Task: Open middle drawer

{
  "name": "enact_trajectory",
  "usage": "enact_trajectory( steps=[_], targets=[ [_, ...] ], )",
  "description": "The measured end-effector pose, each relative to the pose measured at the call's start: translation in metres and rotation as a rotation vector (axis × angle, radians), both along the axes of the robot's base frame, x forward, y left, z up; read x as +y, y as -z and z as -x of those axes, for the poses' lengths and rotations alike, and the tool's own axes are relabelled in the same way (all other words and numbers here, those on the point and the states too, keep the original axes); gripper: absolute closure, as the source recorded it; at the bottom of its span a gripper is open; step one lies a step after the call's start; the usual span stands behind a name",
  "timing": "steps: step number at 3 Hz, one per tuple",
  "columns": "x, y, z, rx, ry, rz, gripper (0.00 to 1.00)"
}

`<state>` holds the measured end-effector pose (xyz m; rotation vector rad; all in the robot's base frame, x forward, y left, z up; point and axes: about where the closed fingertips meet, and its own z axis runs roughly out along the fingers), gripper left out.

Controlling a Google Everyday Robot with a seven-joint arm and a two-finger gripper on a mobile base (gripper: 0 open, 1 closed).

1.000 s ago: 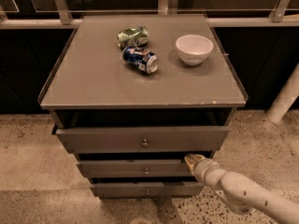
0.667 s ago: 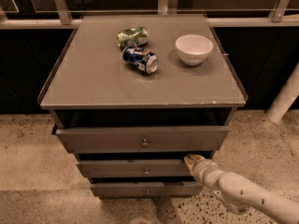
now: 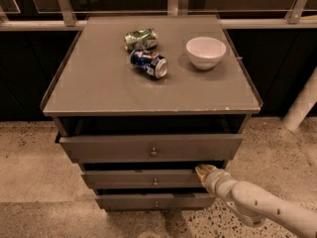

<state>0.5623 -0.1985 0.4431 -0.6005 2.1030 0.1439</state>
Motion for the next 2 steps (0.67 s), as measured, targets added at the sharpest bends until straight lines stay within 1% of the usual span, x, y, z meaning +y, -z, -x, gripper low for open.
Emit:
enact_trajectory(
  steps=[1, 2],
  targets=[
    [0.013, -0.011, 0.004, 0.102, -0.029, -0.044, 1.00],
    [0.036, -0.010, 0.015, 0.278, -0.090, -0.102, 1.00]
  ],
)
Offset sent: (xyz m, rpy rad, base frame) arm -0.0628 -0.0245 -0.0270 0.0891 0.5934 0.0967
